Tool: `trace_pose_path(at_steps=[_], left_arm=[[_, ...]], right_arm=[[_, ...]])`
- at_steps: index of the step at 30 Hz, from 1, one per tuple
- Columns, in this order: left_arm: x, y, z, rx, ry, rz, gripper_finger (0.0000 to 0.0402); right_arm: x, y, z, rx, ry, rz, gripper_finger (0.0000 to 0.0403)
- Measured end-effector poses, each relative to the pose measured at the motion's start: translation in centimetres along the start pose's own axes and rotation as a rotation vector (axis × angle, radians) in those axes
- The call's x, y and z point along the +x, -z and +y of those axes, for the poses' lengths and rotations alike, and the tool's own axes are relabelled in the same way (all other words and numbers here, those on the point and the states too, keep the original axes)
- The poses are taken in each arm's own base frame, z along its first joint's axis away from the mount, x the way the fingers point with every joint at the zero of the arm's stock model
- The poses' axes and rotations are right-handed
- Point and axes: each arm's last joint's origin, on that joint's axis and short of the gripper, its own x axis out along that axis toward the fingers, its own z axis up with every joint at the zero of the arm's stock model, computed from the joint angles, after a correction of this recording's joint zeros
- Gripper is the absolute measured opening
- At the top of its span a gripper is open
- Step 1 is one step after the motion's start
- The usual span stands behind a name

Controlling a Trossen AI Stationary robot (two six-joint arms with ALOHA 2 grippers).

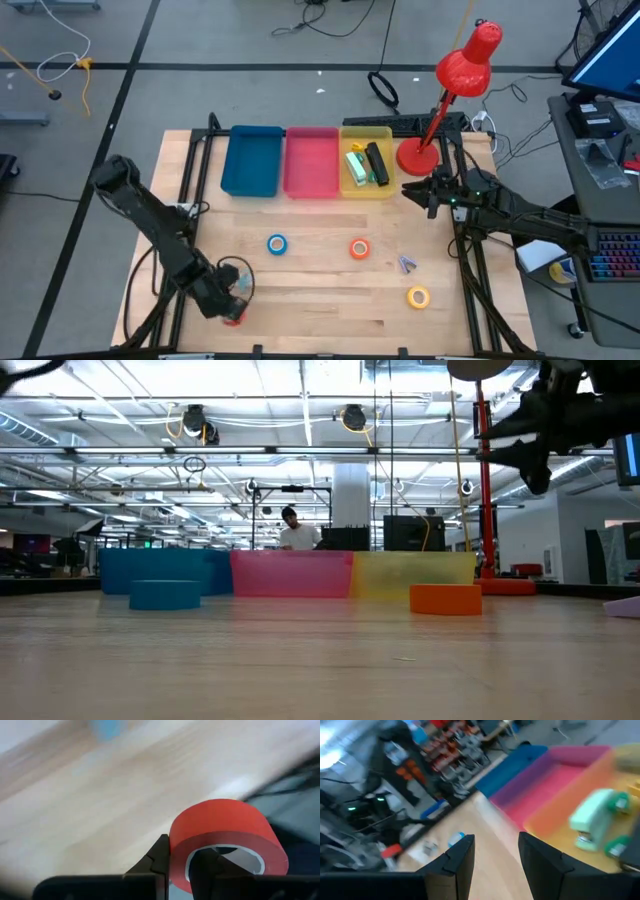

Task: Pick and place Stapler, Stapler remover, tape
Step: Put the red tape into the pink bin

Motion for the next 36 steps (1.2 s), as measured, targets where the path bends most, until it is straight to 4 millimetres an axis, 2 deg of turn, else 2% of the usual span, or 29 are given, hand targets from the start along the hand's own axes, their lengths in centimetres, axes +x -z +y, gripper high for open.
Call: trace_pose_path(at_steps=[3,7,14,20,25,30,36], left_arm=[[-1.7,-0.9,-1.0,-0.001,0.149,-0.096,0.0037],[-3.0,-2.9,-2.4,0.018,0.278,-0.197,0.0037],[-4.6,-7.5,-5.0,0.089,0.467,-0.327,0.0037],[-7.0,-11.1,-6.9,0.155,0.680,-0.445,0.0037],[-8.6,-13.4,-7.4,0.171,0.776,-0.497,0.0037],[-9.5,-14.8,-7.5,0.184,0.826,-0.495,0.0037],[-10.2,-15.4,-7.6,0.199,0.869,-0.479,0.0037]], right_arm=[[0.6,-0.1,0.3,-0.011,-0.133,-0.047,0.0144],[1.4,0.1,0.8,-0.060,-0.328,-0.142,0.0144],[3.0,0.9,2.1,-0.161,-0.455,-0.172,0.0144],[4.3,1.7,3.8,-0.262,-0.481,-0.204,0.0144],[5.9,1.2,6.7,-0.403,-0.478,-0.236,0.0145],[8.5,0.7,9.7,-0.527,-0.415,-0.256,0.0166],[12.6,0.7,12.0,-0.656,-0.364,-0.171,0.0206]])
